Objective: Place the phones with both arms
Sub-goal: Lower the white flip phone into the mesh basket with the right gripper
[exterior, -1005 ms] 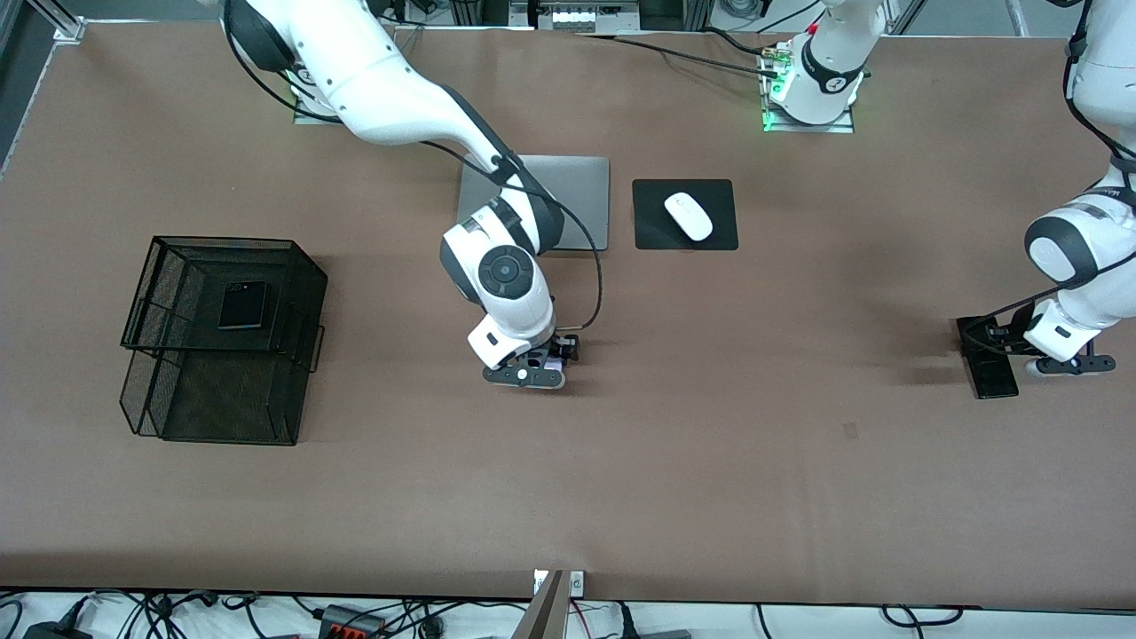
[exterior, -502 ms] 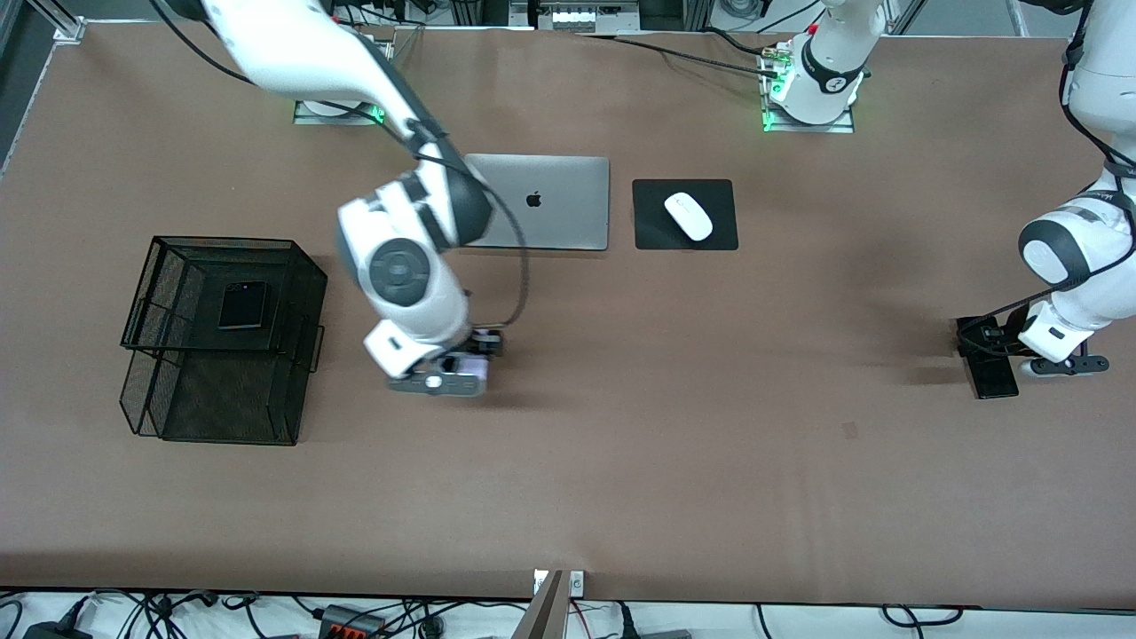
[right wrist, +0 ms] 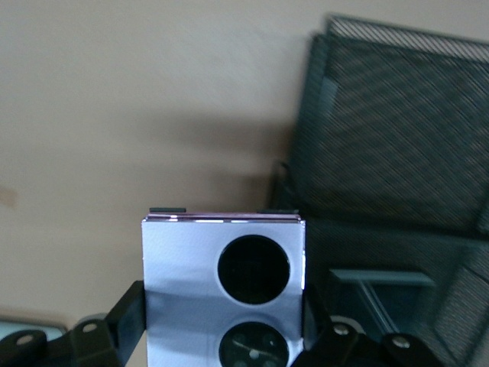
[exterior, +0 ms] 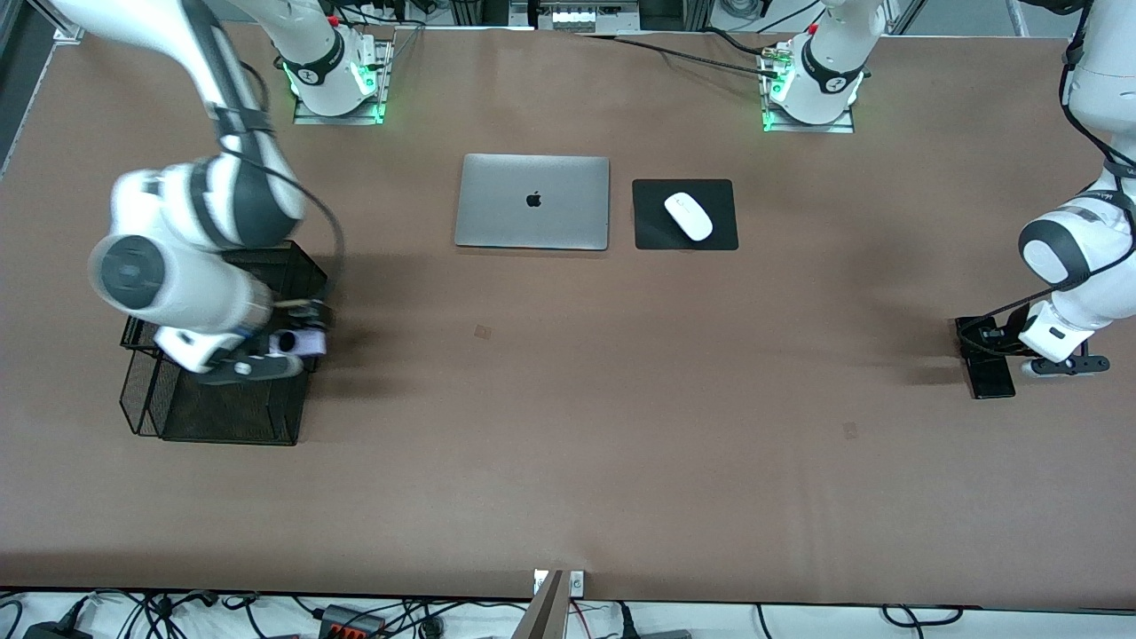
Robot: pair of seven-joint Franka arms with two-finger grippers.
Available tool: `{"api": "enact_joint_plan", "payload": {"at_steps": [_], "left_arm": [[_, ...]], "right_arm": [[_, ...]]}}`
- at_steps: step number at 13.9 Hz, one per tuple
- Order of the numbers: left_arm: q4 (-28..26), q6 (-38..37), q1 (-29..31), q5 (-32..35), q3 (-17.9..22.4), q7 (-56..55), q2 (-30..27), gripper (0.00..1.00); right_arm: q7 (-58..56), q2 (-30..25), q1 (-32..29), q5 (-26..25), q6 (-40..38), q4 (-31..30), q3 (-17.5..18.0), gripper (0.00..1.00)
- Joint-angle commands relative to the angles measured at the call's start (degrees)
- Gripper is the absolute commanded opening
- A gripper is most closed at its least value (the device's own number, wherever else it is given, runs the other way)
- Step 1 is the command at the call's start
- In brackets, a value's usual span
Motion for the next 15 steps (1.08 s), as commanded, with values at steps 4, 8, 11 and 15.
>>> {"api": "enact_joint_plan", "payload": {"at_steps": [4,8,11,15], "left_arm": [[0.40,-2.66,-0.62,-0.97,-0.52,-1.41,-1.05,0.50],[1.63,-12.50,-4.92,-0.89,-1.49,-13.70,-4.30,0.50],[1.72,-17.00,-5.37,-0.89,-5.08,-20.91,-6.15,0.50],[1.63,-21.39,-5.81,-0.62,-10.53,-32.51,-8.17,0.51]], "right_arm": [[-12.64,-2.24,-11.89,-3.17,-3.52,-2.98,1.07,0.22],[-17.84,-0.30,-16.47,-3.98,-2.29,-2.98,1.07,0.24],[-18.02,1.28,-17.17,-4.15,-0.54,-2.98,0.98,0.24],[-19.87,3.84,-18.94,-4.15,2.81,-2.98,0.98,0.29]]}}
